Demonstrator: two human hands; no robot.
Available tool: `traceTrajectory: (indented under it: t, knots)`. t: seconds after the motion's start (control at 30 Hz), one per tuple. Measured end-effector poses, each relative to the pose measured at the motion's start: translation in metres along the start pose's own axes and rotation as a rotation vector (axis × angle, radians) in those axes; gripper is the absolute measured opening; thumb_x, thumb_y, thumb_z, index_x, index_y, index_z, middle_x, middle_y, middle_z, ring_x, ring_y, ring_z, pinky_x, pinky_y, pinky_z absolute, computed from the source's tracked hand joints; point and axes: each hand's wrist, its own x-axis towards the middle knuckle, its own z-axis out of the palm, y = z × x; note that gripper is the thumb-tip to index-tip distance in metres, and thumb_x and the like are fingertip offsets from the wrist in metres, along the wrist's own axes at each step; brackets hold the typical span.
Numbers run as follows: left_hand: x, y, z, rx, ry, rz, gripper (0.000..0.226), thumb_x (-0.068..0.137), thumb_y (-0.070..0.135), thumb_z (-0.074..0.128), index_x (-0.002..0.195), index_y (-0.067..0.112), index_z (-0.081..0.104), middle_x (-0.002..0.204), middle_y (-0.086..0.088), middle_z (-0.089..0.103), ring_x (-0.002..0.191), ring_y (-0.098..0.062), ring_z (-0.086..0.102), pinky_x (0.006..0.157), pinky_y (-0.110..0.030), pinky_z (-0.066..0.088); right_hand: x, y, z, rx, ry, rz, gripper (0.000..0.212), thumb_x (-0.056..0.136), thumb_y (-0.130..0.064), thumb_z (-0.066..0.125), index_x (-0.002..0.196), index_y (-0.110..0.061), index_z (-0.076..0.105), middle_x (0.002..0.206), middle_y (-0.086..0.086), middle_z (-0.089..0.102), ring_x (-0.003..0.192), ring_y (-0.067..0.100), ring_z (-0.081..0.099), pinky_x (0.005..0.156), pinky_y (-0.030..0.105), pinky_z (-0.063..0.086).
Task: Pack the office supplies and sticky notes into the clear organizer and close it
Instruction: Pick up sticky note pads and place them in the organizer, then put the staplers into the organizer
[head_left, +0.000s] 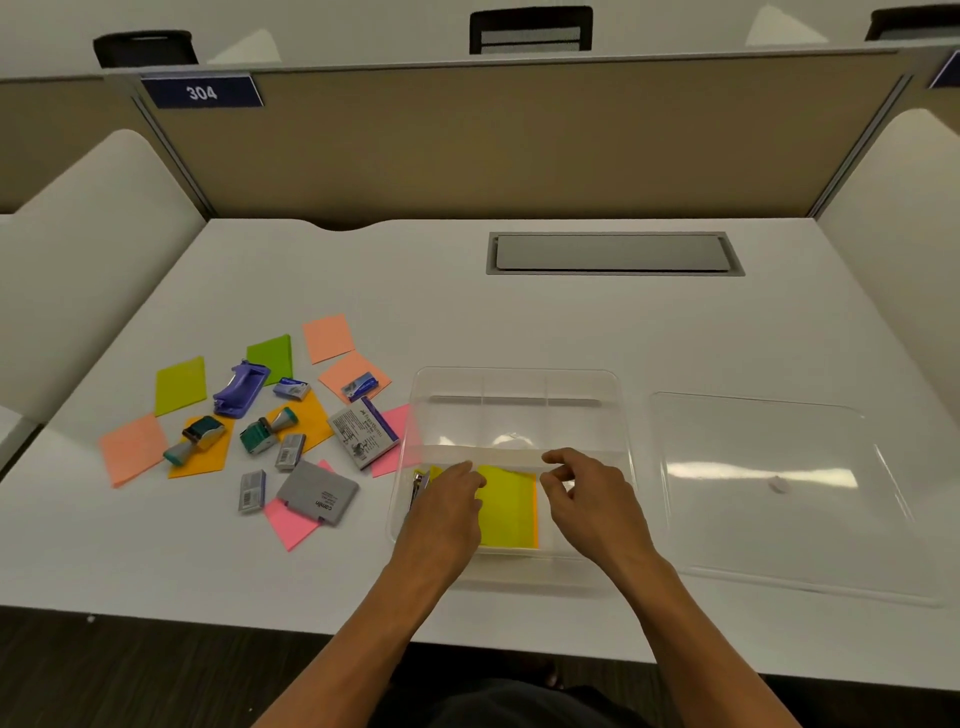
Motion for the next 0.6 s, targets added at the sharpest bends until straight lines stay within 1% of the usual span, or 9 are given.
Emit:
traceTrajectory:
  t: [0.07,0.13,0.27,0.33,0.43,0.53,0.6]
  knots:
    - [-0.001,-0.007,-0.003,-0.003,0.006,0.016,0.034,0.097,0.020,0.052,0.130,0.021,0.055,0.140,0.004,0.051,0.126,-0.014,0.048,0.104,-0.024,0.036,0.000,-0.006,0.004,-0.002,-0.021,-0.006,0.032,0.097,-0.036,0.053,0.128,-0.030,0.058,0.115,-0.010,0.068,0.094,0.012,0.066,0.087,0.036,0.056]
    - [-0.002,-0.014,-0.004,-0.012,-0.005,0.020,0.035,0.097,0.023,0.052,0.131,0.022,0.054,0.139,0.005,0.051,0.126,-0.014,0.047,0.105,-0.025,0.036,0.000,-0.012,0.008,-0.001,-0.037,-0.012,0.032,0.097,-0.035,0.053,0.128,-0.030,0.058,0.115,-0.010,0.068,0.095,0.013,0.065,0.087,0.038,0.056]
    - [-0.004,-0.028,-0.007,0.007,-0.017,0.046,0.036,0.096,0.031,0.052,0.132,0.027,0.052,0.138,0.008,0.051,0.127,-0.012,0.044,0.104,-0.027,0.037,0.000,-0.026,0.018,0.019,-0.022,-0.023,0.030,0.096,-0.037,0.053,0.126,-0.033,0.059,0.111,-0.014,0.068,0.090,0.009,0.065,0.085,0.036,0.056]
    - [-0.004,-0.036,-0.010,0.012,0.004,0.058,0.036,0.095,0.035,0.051,0.130,0.027,0.053,0.136,0.009,0.053,0.126,-0.012,0.044,0.103,-0.028,0.038,0.001,-0.035,0.024,0.017,-0.030,-0.046,0.030,0.096,-0.038,0.054,0.125,-0.034,0.059,0.108,-0.018,0.067,0.086,0.006,0.064,0.084,0.034,0.056]
    - [-0.003,-0.048,-0.017,-0.020,0.032,0.019,0.038,0.094,0.040,0.052,0.130,0.028,0.053,0.135,0.008,0.053,0.125,-0.012,0.045,0.103,-0.028,0.038,0.005,-0.049,0.035,0.016,-0.050,-0.078,0.029,0.095,-0.038,0.055,0.123,-0.034,0.060,0.103,-0.021,0.065,0.082,0.001,0.063,0.083,0.026,0.053]
    - [-0.002,-0.065,-0.027,-0.003,0.049,-0.025,0.041,0.092,0.044,0.054,0.131,0.030,0.052,0.137,0.009,0.052,0.127,-0.012,0.043,0.105,-0.030,0.037,0.009,-0.067,0.050,0.027,-0.090,-0.107,0.030,0.095,-0.038,0.057,0.124,-0.033,0.060,0.105,-0.020,0.067,0.081,-0.002,0.062,0.081,0.024,0.053]
    - [-0.003,-0.080,-0.035,0.012,0.066,-0.044,0.040,0.092,0.043,0.053,0.131,0.030,0.053,0.138,0.008,0.050,0.130,-0.013,0.040,0.107,-0.032,0.036,0.012,-0.080,0.062,0.032,-0.127,-0.128,0.031,0.095,-0.038,0.057,0.125,-0.033,0.060,0.108,-0.018,0.067,0.080,-0.003,0.061,0.079,0.021,0.051]
